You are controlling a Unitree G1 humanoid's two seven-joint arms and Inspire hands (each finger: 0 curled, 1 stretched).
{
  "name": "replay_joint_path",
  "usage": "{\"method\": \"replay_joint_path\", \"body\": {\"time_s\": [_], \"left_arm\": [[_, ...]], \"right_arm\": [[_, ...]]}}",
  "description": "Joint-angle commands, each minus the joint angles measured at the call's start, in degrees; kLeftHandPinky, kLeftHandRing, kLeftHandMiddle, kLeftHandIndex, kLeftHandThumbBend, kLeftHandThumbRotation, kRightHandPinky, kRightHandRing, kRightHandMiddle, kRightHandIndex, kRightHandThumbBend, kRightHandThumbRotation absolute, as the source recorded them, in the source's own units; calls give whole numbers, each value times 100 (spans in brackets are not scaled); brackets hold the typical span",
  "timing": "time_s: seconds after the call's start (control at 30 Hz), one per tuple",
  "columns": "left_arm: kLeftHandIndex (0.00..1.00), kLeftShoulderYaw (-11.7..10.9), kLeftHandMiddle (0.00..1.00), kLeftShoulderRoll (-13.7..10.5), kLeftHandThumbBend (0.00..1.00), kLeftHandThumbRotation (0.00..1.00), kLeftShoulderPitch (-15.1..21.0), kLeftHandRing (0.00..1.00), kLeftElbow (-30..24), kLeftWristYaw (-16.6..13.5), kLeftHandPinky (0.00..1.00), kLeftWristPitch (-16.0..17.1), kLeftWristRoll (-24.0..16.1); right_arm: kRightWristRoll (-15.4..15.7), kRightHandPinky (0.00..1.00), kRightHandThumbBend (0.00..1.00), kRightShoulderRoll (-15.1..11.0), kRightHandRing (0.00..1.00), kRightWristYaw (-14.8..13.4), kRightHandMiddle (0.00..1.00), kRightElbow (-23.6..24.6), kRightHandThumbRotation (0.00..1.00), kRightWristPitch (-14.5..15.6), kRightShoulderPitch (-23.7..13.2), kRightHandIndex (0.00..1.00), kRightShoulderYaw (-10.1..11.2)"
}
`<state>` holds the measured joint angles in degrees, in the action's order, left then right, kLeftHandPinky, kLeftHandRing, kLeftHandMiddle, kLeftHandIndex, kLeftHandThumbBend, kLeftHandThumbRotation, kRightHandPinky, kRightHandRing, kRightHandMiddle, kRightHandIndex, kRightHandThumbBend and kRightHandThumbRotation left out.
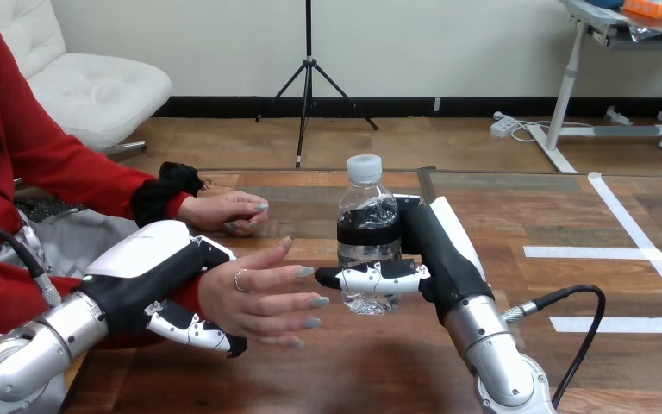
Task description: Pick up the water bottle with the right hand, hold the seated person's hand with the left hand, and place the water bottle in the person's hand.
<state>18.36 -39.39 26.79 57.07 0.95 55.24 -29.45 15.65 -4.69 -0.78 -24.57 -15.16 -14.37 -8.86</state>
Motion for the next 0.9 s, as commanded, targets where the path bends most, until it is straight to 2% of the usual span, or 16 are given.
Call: {"method": "replay_joint_path", "body": {"time_s": [0.0, 0.07, 0.63, 0.87], "left_arm": [[44, -93, 41, 204, 77, 33, 349, 30, -367, -150, 22, 201, 32], [44, -91, 41, 197, 77, 33, 348, 30, -382, -222, 22, 212, -23], [43, -127, 41, 254, 75, 34, 339, 30, -431, -87, 22, 172, 114], [43, -120, 41, 260, 74, 33, 361, 30, -459, -146, 22, 239, 75]], "right_arm": [[-26, 21, 90, 52, 28, -146, 42, 174, 0, -174, -583, 47, 66], [-35, 21, 90, 53, 28, -145, 42, 158, 0, -194, -586, 47, 66], [-22, 22, 90, 77, 29, -190, 42, 69, 0, -190, -635, 47, 56], [-37, 22, 89, 97, 29, -192, 42, 6, 0, -174, -672, 47, 47]]}}
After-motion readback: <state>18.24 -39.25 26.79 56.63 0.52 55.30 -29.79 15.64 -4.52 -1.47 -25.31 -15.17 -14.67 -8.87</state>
